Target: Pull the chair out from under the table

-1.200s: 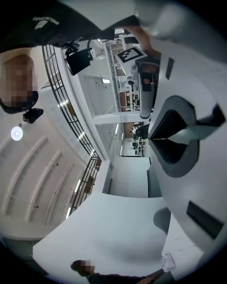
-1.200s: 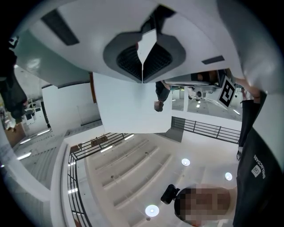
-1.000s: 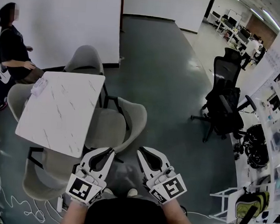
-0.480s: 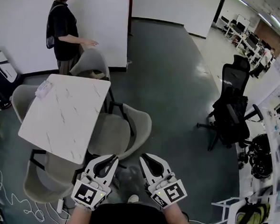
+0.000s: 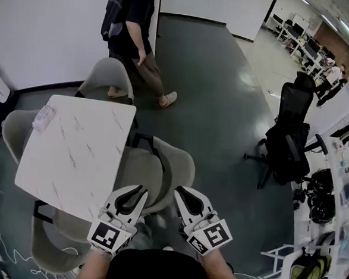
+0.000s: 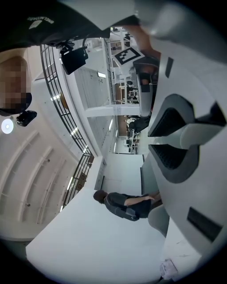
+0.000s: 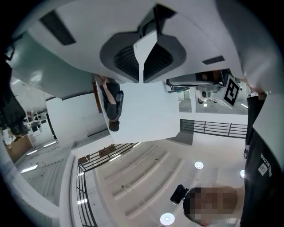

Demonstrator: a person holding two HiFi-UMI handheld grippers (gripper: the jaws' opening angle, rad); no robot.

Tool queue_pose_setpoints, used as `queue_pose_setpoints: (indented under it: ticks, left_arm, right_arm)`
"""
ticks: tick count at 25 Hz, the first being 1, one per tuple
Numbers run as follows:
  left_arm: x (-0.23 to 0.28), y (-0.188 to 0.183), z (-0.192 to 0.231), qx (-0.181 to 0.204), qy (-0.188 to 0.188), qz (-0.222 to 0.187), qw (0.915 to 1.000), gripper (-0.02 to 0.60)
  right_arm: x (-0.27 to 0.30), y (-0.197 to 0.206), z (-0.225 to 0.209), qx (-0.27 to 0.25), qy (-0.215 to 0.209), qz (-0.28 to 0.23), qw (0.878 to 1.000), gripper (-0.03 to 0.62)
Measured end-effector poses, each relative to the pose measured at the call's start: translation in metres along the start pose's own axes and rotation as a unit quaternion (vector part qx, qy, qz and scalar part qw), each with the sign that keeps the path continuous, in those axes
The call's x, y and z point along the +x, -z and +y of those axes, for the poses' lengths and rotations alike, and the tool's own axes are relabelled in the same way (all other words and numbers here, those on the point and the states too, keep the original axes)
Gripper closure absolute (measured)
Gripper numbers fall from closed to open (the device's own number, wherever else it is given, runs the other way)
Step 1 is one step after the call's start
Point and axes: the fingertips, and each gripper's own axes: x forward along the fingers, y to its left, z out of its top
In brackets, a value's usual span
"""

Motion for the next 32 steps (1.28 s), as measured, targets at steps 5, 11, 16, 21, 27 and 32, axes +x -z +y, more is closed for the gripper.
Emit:
queue_pose_setpoints:
  ticks: [5,11,16,21,27,32]
  left_arm:
    - [0.026,0.005,0.052,-0.001,0.014,0.02,0.9997,0.534]
    - [0.05,0.017,0.09,-0.006,0.047,0.038,0.9982,0.506]
    - [0.07,0.025,0.099,0.014,0.062,0.057,0.9963,0.479]
    - [0.084,0.049,0.098,0.005,0.045,0.088,0.9951,0.467]
    - [0.084,0.088,0.091,-0.006,0.017,0.129,0.9914,0.451]
    - [0.085,0.147,0.066,-0.004,0.014,0.2,0.9796,0.385]
  right_arm:
    - [0.052,0.008,-0.017,-0.003,0.016,0.024,1.0,0.572]
    - [0.094,0.018,-0.042,0.009,0.048,0.054,0.997,0.502]
    - [0.111,0.031,-0.062,-0.004,0.053,0.091,0.994,0.439]
    - [0.106,0.058,-0.093,0.013,0.066,0.136,0.988,0.371]
    - [0.086,0.129,-0.145,0.046,0.108,0.216,0.969,0.322]
    - [0.065,0.185,-0.183,0.082,0.141,0.278,0.947,0.303]
